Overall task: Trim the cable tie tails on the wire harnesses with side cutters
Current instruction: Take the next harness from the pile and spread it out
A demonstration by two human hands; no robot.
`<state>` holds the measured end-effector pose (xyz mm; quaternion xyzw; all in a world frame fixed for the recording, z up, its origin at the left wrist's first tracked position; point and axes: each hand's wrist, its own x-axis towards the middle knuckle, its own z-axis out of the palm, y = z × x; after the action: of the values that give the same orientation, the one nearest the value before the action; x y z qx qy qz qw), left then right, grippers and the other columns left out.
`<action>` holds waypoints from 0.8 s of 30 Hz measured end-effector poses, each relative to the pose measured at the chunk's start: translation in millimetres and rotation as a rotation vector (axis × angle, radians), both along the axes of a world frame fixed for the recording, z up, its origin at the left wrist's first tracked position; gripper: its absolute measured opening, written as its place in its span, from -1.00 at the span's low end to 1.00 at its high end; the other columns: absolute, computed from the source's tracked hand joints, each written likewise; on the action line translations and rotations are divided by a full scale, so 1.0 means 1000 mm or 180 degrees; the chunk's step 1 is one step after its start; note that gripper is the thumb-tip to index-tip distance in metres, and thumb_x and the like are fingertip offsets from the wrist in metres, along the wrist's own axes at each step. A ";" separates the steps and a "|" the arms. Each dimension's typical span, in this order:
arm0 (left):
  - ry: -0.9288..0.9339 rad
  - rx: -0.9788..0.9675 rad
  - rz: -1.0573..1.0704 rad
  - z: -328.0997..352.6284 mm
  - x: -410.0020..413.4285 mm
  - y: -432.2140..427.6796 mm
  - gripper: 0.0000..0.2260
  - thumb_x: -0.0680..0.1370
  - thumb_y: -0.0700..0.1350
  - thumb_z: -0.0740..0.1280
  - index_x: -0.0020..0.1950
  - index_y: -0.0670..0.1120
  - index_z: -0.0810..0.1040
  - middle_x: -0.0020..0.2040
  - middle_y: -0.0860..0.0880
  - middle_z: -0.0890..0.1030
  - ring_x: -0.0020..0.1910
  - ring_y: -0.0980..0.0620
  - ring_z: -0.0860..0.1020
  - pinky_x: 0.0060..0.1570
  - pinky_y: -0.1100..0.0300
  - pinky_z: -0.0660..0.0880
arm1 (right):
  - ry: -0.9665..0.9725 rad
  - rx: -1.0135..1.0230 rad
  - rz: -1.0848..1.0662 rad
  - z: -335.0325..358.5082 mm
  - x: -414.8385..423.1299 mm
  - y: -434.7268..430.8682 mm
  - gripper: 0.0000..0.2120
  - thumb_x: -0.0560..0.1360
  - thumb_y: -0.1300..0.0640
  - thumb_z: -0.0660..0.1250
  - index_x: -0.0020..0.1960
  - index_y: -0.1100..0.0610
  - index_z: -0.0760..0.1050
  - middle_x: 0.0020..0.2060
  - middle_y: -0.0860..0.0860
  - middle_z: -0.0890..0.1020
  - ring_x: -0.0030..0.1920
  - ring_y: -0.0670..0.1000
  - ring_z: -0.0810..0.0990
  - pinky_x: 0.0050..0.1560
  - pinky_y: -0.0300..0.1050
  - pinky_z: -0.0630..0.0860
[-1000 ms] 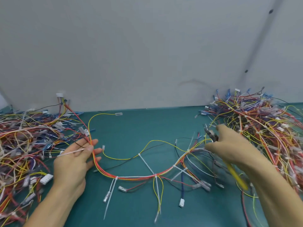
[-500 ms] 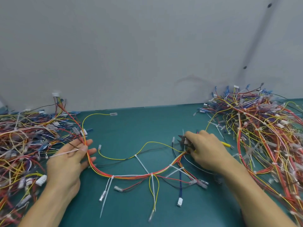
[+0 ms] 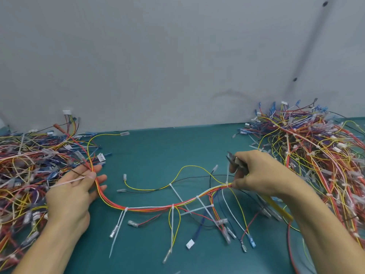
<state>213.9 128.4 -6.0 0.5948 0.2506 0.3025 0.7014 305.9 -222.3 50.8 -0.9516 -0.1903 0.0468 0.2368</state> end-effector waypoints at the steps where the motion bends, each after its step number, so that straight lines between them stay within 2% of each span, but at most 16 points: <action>1: 0.0022 -0.0015 0.0015 0.000 0.000 0.000 -0.79 0.60 -0.30 0.24 -0.05 -0.02 0.57 -0.18 0.10 0.68 -0.36 0.19 0.63 -0.37 0.32 0.59 | 0.0023 -0.0018 0.0020 0.002 -0.001 0.001 -0.83 0.29 0.16 0.47 -0.18 0.01 0.53 -0.30 -0.08 0.65 -0.22 -0.08 0.60 -0.20 -0.13 0.55; 5: 0.0078 -0.0074 0.0043 0.001 -0.001 -0.002 -0.82 0.59 -0.31 0.24 0.01 -0.05 0.56 -0.09 0.04 0.65 -0.35 0.18 0.63 -0.40 0.33 0.57 | 0.0208 -0.0171 0.0135 0.000 -0.004 0.005 -0.83 0.28 0.15 0.48 -0.20 -0.01 0.52 -0.33 -0.06 0.65 -0.27 -0.09 0.59 -0.28 -0.23 0.49; 10: 0.0223 -0.0038 0.0031 -0.001 -0.002 -0.003 -0.84 0.58 -0.32 0.27 0.08 -0.10 0.52 -0.10 -0.02 0.65 -0.38 0.15 0.63 -0.43 0.31 0.56 | 0.0329 -0.0474 0.0147 -0.009 -0.004 0.010 -0.84 0.29 0.13 0.47 -0.18 -0.01 0.52 -0.32 -0.07 0.62 -0.28 -0.16 0.54 -0.34 -0.30 0.41; 14: 0.0570 0.0144 0.0012 -0.002 -0.006 -0.004 -0.79 0.55 -0.35 0.29 0.13 -0.14 0.40 -0.13 -0.10 0.65 -0.33 -0.03 0.62 -0.47 0.22 0.57 | 0.0399 -0.0524 0.0137 -0.015 -0.003 0.012 -0.86 0.31 0.12 0.45 -0.18 0.00 0.51 -0.29 -0.06 0.61 -0.26 -0.13 0.53 -0.30 -0.24 0.46; 16: 0.0858 0.0630 0.0113 -0.004 -0.008 -0.004 -0.86 0.54 -0.31 0.33 0.01 -0.13 0.43 -0.15 -0.10 0.65 -0.26 -0.08 0.61 -0.36 0.12 0.54 | 0.0401 -0.0574 0.0171 -0.014 -0.003 0.012 -0.84 0.32 0.09 0.46 -0.18 0.00 0.49 -0.29 -0.06 0.60 -0.27 -0.14 0.51 -0.32 -0.26 0.41; 19: 0.1627 0.2294 0.0349 -0.002 -0.014 -0.003 -0.90 0.49 -0.15 0.43 -0.18 -0.05 0.52 -0.33 0.09 0.60 -0.22 -0.11 0.57 -0.24 0.12 0.36 | 0.0269 -0.0620 0.0108 -0.008 -0.003 0.008 -0.83 0.36 0.02 0.44 -0.14 -0.02 0.46 -0.27 -0.07 0.55 -0.26 -0.14 0.48 -0.31 -0.23 0.38; 20: 0.1820 0.2612 0.0340 -0.001 -0.017 -0.004 -0.89 0.48 -0.13 0.43 -0.19 -0.04 0.53 -0.36 0.11 0.57 -0.21 -0.11 0.55 -0.22 0.11 0.35 | 0.0183 -0.0597 0.0054 -0.004 -0.003 0.006 -0.83 0.37 0.02 0.43 -0.12 -0.02 0.46 -0.26 -0.07 0.54 -0.25 -0.12 0.48 -0.29 -0.21 0.40; 22: 0.2166 0.2943 0.0230 0.003 -0.021 -0.009 -0.93 0.48 -0.12 0.42 -0.14 -0.02 0.54 -0.26 0.01 0.62 -0.11 -0.17 0.57 -0.15 0.07 0.43 | -0.0020 -0.0556 -0.0077 0.005 -0.005 0.004 -0.79 0.38 0.01 0.42 -0.09 0.03 0.43 -0.23 -0.03 0.53 -0.22 -0.05 0.49 -0.22 -0.13 0.42; 23: 0.2325 0.3149 0.0220 0.004 -0.022 -0.012 -0.90 0.47 -0.11 0.43 -0.05 -0.03 0.56 -0.14 -0.06 0.64 -0.04 -0.20 0.56 -0.08 0.03 0.46 | -0.0134 -0.0528 -0.0141 0.010 -0.006 0.004 -0.76 0.38 0.00 0.43 -0.11 0.05 0.40 -0.20 -0.01 0.53 -0.20 -0.02 0.50 -0.22 -0.11 0.40; 24: 0.2441 0.3364 0.0235 0.003 -0.023 -0.013 -0.77 0.45 -0.11 0.45 0.07 -0.09 0.54 -0.02 -0.14 0.62 0.04 -0.24 0.53 0.00 -0.02 0.46 | -0.0250 -0.0476 -0.0193 0.014 -0.008 0.005 -0.72 0.37 -0.02 0.45 -0.15 0.04 0.37 -0.17 -0.01 0.52 -0.19 -0.01 0.49 -0.25 -0.11 0.38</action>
<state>191.1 115.3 -2.8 0.9161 0.3208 0.1751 0.1646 297.4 -217.2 65.0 -0.9730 -0.1664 0.0164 0.1589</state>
